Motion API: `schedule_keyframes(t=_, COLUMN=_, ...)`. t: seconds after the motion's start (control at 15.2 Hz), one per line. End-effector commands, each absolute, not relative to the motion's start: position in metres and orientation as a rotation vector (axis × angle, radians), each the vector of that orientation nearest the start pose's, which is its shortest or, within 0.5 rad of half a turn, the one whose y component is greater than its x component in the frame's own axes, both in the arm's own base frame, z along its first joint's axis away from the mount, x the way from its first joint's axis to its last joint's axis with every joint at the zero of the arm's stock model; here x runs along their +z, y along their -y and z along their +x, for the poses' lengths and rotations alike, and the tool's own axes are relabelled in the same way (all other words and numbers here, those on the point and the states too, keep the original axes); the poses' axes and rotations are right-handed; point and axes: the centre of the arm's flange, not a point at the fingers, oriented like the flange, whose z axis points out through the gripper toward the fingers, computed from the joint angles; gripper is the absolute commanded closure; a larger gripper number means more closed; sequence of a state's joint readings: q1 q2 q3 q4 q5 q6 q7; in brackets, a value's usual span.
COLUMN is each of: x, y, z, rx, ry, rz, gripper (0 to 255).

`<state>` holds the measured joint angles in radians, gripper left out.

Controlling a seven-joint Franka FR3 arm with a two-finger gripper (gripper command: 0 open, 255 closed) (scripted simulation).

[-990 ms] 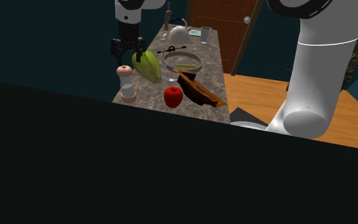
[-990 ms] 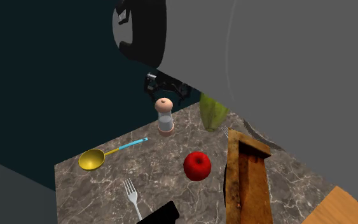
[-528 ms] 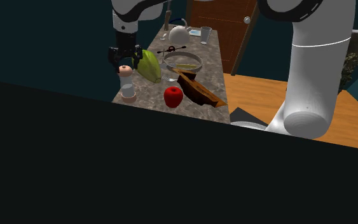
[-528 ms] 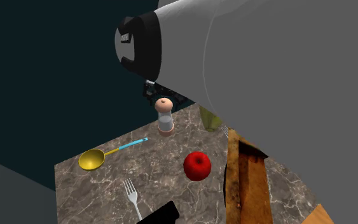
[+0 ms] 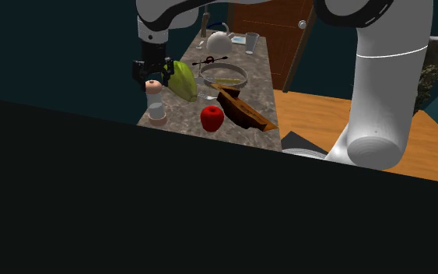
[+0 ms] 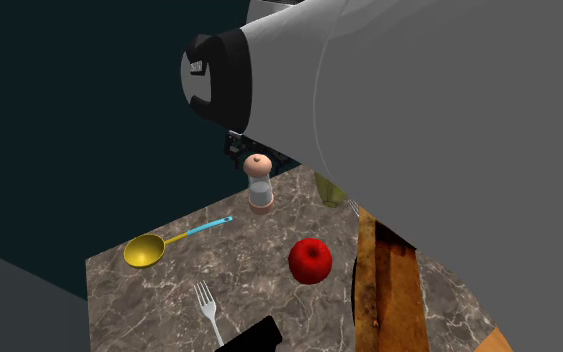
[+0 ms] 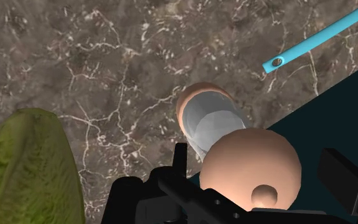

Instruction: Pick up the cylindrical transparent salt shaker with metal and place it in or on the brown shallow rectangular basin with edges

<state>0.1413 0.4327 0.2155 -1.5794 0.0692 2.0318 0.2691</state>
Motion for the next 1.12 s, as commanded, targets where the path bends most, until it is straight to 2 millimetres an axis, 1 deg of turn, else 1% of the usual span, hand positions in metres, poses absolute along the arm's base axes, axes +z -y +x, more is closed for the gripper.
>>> schedule_keyframes(t=0.0, x=0.397, y=-0.223, z=0.642, rx=0.029, ry=0.055, rz=-2.988, gripper=0)
schedule_keyframes(t=0.07, x=0.397, y=-0.223, z=0.642, rx=0.029, ry=0.055, rz=-2.988, gripper=255)
schedule_keyframes(t=0.66, x=0.397, y=-0.223, z=0.642, rx=0.029, ry=0.055, rz=-2.988, gripper=255)
schedule_keyframes(t=1.06, x=0.428, y=-0.223, z=0.642, rx=0.029, ry=0.055, rz=-2.988, gripper=255)
